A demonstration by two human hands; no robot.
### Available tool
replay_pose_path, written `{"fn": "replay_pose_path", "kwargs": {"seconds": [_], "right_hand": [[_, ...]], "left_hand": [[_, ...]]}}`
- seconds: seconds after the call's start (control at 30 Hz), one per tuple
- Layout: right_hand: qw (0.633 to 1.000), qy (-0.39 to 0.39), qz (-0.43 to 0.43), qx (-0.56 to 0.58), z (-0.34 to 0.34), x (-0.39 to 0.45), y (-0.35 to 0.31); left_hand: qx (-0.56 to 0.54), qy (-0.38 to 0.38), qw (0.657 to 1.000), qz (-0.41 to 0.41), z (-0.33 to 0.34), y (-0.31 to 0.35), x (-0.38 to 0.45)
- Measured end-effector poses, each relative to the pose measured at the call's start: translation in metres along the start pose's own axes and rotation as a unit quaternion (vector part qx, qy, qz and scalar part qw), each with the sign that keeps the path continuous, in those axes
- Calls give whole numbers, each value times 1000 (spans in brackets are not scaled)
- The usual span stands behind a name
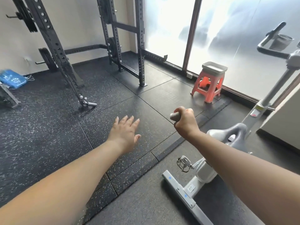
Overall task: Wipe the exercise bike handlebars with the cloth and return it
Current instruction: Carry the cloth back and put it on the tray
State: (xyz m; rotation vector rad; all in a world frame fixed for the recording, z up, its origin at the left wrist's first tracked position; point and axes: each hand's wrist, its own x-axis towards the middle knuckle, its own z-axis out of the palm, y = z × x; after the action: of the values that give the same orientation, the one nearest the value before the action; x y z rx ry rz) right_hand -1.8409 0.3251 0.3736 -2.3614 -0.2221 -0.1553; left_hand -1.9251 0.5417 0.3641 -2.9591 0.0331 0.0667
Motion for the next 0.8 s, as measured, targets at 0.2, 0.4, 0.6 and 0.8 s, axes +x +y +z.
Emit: {"fn": "replay_pose_path", "kwargs": {"seconds": [0.2, 0.4, 0.6, 0.8], "right_hand": [[1000, -5, 26, -16, 46, 64, -17], [996, 10, 82, -39, 83, 137, -34], [990, 65, 123, -35, 96, 198, -33], [985, 89, 143, -47, 98, 266, -5]], "left_hand": [[0, -14, 1000, 14, 12, -53, 70], [11, 1, 998, 64, 11, -112, 161], [18, 5, 993, 116, 14, -140, 254], [-1, 19, 987, 162, 14, -123, 351]]}}
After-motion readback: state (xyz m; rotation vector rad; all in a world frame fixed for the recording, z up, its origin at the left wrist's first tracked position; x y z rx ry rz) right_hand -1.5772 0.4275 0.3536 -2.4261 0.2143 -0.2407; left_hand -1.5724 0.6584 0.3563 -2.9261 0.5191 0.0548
